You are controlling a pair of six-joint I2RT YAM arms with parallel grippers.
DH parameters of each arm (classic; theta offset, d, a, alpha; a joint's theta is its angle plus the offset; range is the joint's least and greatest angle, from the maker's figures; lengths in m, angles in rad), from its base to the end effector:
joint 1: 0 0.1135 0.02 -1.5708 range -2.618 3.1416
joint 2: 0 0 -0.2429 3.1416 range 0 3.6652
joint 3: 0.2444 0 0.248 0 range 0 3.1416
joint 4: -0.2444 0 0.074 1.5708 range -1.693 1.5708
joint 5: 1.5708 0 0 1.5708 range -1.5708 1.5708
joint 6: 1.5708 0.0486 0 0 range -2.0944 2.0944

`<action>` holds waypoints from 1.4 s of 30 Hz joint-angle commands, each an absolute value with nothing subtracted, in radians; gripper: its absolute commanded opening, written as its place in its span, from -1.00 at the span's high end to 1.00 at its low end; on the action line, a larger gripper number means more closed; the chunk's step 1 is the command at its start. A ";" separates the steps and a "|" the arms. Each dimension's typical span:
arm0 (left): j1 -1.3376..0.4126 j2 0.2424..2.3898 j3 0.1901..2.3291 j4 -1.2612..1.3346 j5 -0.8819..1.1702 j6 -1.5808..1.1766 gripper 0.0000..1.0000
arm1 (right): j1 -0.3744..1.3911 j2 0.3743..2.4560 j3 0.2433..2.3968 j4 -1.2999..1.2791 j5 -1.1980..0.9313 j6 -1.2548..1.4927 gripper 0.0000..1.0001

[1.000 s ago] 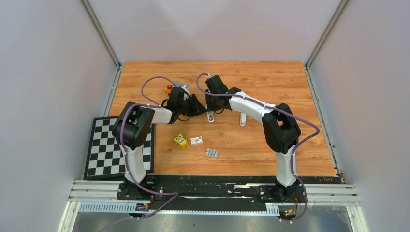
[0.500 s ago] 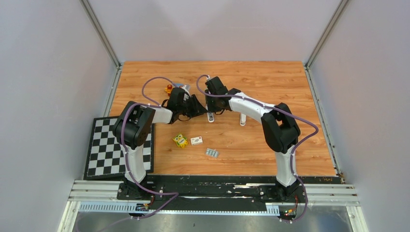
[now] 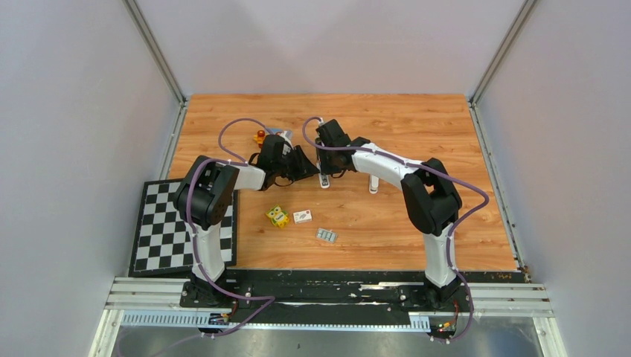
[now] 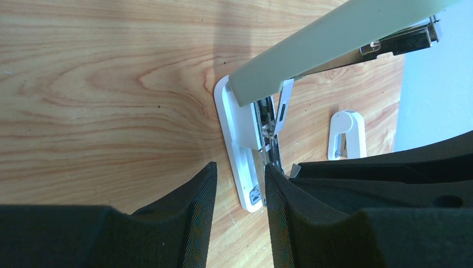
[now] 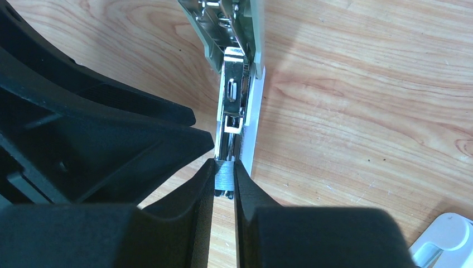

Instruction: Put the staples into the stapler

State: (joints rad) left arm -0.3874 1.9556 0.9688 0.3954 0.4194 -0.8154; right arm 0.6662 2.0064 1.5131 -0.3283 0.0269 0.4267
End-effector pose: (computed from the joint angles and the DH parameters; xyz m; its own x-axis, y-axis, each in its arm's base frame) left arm 0.3557 -0.1665 0.1050 -0.8330 -0.3783 -0.4039 0.0753 0.6455 -0.7600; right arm 0.3517 0.2748 0.1829 -0.7738 -0.0820 -0.6281 -0.3110 0.9130 0.2639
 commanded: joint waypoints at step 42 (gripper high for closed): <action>-0.382 1.974 0.991 0.419 0.433 -0.804 0.21 | 0.663 2.020 1.486 -0.337 0.066 0.438 0.53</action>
